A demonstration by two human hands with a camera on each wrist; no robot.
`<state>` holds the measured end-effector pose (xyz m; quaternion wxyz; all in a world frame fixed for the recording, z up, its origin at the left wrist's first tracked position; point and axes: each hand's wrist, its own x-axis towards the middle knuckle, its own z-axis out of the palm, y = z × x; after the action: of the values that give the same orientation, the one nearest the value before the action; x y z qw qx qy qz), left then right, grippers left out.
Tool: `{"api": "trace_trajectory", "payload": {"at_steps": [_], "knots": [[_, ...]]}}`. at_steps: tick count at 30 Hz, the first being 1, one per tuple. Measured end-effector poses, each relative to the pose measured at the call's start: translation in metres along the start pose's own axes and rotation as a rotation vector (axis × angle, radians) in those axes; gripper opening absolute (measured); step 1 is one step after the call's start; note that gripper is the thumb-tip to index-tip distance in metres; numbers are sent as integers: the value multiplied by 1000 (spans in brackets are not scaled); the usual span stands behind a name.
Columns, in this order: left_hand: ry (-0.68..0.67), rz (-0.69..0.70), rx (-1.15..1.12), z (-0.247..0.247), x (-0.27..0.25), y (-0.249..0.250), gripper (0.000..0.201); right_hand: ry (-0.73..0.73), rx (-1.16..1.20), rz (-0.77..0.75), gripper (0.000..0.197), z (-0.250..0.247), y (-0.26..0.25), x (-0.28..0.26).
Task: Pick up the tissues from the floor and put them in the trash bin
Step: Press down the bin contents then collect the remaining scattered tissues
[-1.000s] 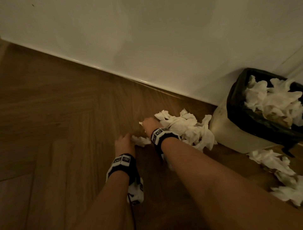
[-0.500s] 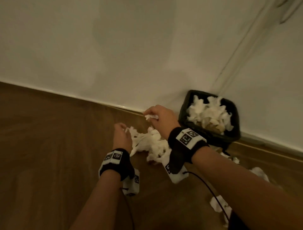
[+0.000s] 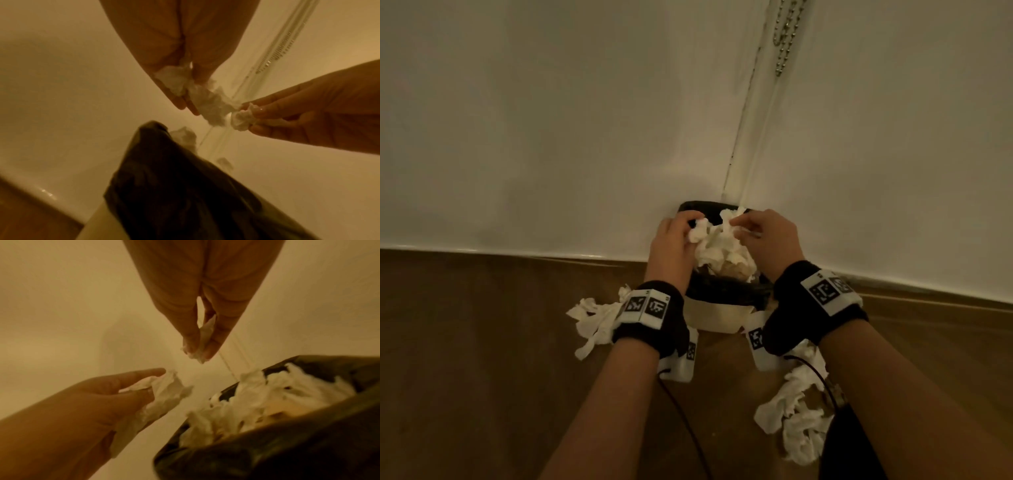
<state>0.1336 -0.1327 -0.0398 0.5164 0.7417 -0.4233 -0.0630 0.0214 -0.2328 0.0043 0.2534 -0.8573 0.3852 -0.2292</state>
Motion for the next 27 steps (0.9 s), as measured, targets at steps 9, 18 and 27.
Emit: {"api": "trace_trajectory", "payload": {"at_steps": [9,18,27], "knots": [[-182,68,259,48,-7,0,11,-250,-235,86,8,-13,37,6],[-469,5,567,66,-1,7,29,-532,-526,-9,31,3,32,1],[-602,60,797,63,0,8,23,-680,-599,-46,30,22,25,-3]]}}
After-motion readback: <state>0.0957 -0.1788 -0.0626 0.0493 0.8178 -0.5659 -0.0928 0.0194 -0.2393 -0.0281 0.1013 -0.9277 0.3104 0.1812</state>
